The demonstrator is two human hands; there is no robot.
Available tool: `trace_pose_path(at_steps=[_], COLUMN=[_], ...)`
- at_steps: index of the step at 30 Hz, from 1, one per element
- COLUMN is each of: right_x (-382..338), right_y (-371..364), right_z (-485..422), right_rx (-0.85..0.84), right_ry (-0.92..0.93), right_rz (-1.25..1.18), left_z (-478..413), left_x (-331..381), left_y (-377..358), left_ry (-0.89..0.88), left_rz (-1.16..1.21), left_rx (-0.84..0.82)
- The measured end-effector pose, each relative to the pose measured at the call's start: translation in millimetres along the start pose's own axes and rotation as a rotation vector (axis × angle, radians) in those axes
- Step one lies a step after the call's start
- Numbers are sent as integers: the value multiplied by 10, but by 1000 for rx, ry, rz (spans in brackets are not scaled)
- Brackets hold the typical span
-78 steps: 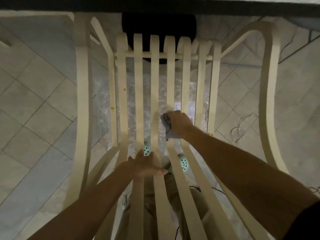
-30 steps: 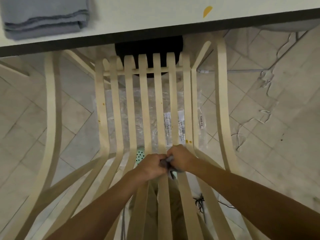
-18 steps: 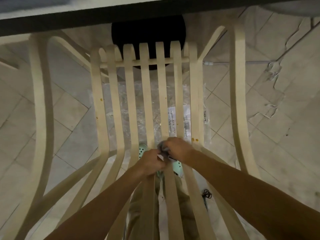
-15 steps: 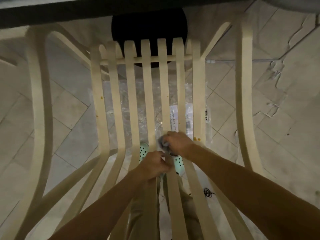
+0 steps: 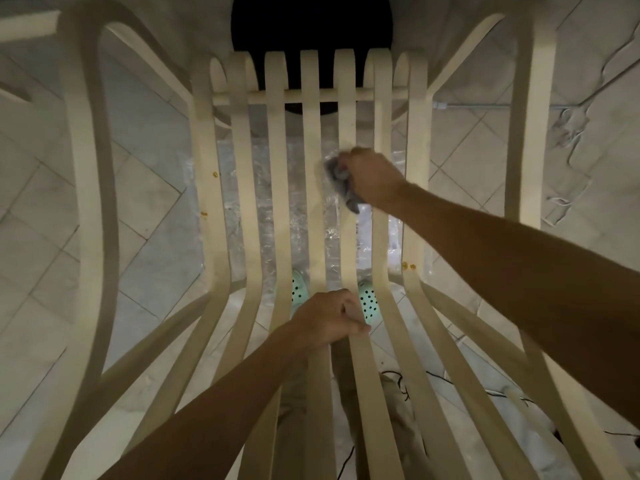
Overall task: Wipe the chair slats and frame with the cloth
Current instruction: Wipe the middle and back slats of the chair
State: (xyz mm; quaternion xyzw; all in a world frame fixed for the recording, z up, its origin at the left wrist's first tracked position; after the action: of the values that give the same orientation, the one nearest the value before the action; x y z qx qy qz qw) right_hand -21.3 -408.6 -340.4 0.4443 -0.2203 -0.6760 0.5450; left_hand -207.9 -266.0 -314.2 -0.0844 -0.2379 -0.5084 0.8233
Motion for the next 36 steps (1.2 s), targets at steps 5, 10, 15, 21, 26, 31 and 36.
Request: trace_pose_path(at_steps=[5,10,15,21,26,31,36], right_x=[-14,-37,-118,-164,-141,-160,-90], right_y=[185,-201,-737,-1095,-1104,-938,-601], right_z=[-152,307,814,1235,1246,1042,681], right_rx=[81,-5,-262,-307,-366,-455,-355], right_ry=[-43,-52,-28,-37,-32,22,-17], right_rz=[-18,-47,12,-12,-12,63,-18], left_z=[17,26,35,54,98,140,115], left_x=[9,42,98,324,383,401,353], left_y=[9,19,33,41,36,23,42], left_ry=[28,39,46,-21,-1,36,77], left_rz=[35,-6,-30,-179,-202,-253,-226], left_rx=[0,-15,-33,-74,-98,-105,-105])
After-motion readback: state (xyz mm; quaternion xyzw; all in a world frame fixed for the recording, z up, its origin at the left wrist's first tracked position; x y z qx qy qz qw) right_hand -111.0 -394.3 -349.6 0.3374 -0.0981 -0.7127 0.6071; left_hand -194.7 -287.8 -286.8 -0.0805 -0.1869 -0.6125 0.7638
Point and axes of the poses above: each hand's wrist, its own z-axis away from the middle knuckle, its own y-axis out of the back of the hand, x = y × z, the point moved 4 cm from there along -z, towards the middle knuckle, and after that the axes turned 4 degrees about x, right-handed, at the moved point
